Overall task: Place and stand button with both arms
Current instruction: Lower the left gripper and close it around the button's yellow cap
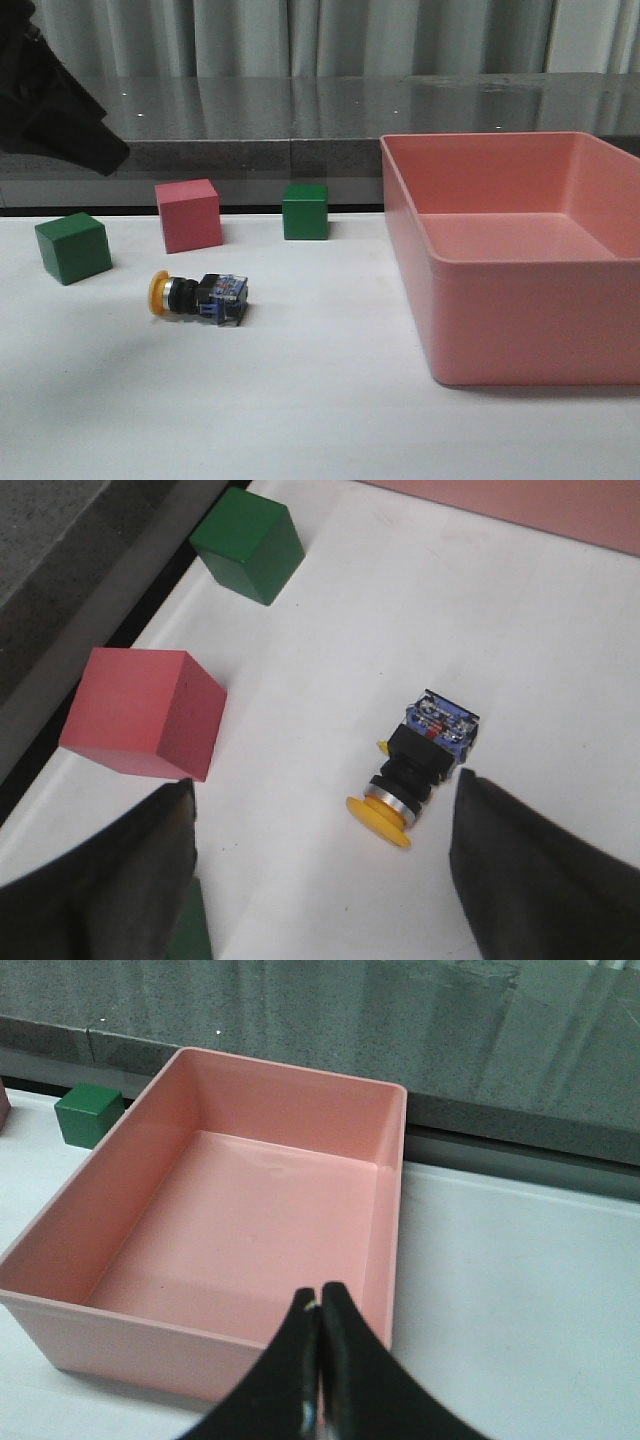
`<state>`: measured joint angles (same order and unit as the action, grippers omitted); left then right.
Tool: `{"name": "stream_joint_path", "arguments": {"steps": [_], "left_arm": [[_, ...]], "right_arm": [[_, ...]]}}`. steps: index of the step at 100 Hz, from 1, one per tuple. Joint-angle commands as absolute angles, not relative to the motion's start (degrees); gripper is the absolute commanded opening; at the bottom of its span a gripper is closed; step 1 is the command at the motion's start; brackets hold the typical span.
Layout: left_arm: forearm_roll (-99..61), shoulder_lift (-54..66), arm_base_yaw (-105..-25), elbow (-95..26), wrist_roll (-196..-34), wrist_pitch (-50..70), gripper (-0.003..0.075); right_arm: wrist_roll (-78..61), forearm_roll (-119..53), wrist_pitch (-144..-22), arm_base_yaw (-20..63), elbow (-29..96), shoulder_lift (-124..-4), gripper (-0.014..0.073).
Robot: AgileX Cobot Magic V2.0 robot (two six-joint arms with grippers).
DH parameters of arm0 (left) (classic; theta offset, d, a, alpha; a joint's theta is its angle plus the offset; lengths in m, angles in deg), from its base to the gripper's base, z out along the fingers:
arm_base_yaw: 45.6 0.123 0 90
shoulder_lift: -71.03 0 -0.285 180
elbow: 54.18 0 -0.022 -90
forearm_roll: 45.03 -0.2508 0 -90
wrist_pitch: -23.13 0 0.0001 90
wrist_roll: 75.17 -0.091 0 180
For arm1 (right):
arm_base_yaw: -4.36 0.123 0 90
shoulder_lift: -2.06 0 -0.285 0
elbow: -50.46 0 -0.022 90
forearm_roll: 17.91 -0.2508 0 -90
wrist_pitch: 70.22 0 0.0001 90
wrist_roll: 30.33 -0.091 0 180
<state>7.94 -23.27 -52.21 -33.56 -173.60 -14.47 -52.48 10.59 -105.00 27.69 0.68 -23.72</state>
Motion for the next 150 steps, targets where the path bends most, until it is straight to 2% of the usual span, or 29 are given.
{"name": "stream_joint_path", "arguments": {"steps": [1, 20, 41, 86, 101, 141, 150], "left_arm": [[13.9, -23.6, -52.1, -35.2, -181.6, -14.0, 0.0512], [21.7, -30.2, -52.1, -35.2, -202.9, -19.8, 0.0512], [32.0, -38.2, -52.1, -35.2, -214.9, -24.4, 0.0512], [36.8, -46.5, -49.3, -35.2, -224.3, -26.7, 0.0512], [37.8, -48.3, -47.3, -35.2, -224.7, -31.2, 0.0512], [40.4, -53.9, -47.0, -35.2, -226.4, -33.3, 0.0511], [40.3, -54.1, -47.0, -35.2, -226.4, -33.4, 0.0458]], "right_arm": [[-52.7, 11.9, -100.6, 27.4, 2.1, -24.2, -0.0062], [-52.7, 11.9, -100.6, 27.4, 2.1, -24.2, -0.0062], [-52.7, 11.9, -100.6, 27.4, 2.1, -24.2, -0.0062], [-52.7, 11.9, -100.6, 27.4, 2.1, -24.2, -0.0062], [-52.7, 11.9, -100.6, 27.4, 2.1, -24.2, -0.0062], [-52.7, 11.9, -100.6, 27.4, 2.1, -24.2, -0.0062], [-52.7, 11.9, -100.6, 27.4, 2.1, -24.2, -0.0062]]}}
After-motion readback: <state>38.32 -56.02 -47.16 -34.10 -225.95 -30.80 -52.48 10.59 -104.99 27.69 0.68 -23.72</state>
